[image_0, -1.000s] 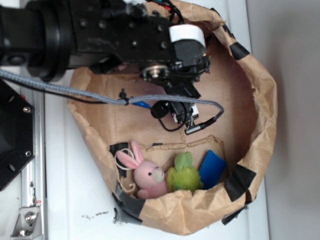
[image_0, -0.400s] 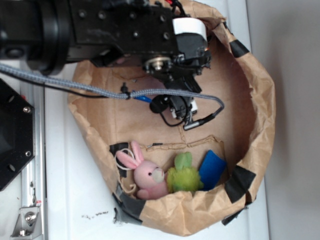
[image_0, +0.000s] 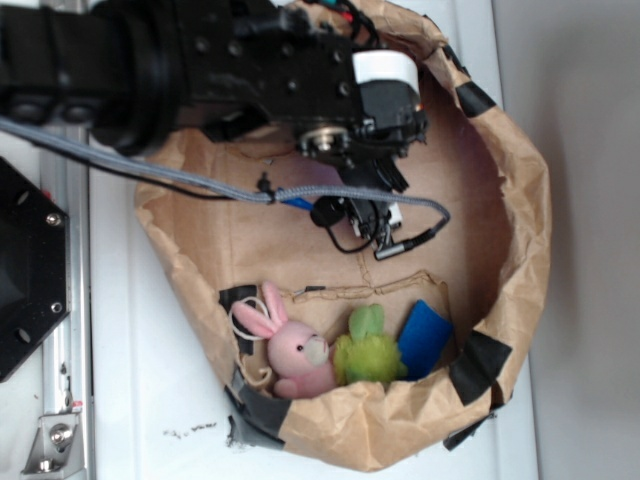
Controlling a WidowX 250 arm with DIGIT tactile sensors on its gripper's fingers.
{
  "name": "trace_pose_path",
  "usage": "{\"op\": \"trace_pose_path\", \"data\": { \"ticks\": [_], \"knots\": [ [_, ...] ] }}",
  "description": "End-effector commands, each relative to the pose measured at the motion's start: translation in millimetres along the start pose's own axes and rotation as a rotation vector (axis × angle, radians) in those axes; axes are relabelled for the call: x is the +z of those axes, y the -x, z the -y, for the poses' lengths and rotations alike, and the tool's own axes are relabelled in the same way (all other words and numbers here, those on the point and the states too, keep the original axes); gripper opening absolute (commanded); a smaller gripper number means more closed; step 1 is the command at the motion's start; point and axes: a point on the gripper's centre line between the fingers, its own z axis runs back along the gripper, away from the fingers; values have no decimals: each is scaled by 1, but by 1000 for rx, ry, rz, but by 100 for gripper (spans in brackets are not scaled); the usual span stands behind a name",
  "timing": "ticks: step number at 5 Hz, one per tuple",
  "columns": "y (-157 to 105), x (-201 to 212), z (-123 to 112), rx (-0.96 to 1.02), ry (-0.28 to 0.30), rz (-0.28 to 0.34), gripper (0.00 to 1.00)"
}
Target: Grab the silver keys.
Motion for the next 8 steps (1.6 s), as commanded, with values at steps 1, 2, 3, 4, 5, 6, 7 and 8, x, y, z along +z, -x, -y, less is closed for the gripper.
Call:
{"op": "trace_pose_path", "data": {
  "ticks": [1, 2, 3, 4, 5, 6, 7, 8],
  "knots": [
    [-6, -1, -2, -38, 2, 66, 90],
    [-4, -2, -5, -17, -1, 64, 0],
    [-5, -5, -5, -23, -15, 64, 0],
    [-5, -5, -5, -27, -23, 71, 0],
    [-6, -2, -5, -24, -20, 68, 0],
    [-6, 9, -4, -24, -18, 53, 0],
    [-6, 31, 0, 6, 16, 18, 0],
    [8, 84, 17, 77, 79, -158, 0]
  ]
}}
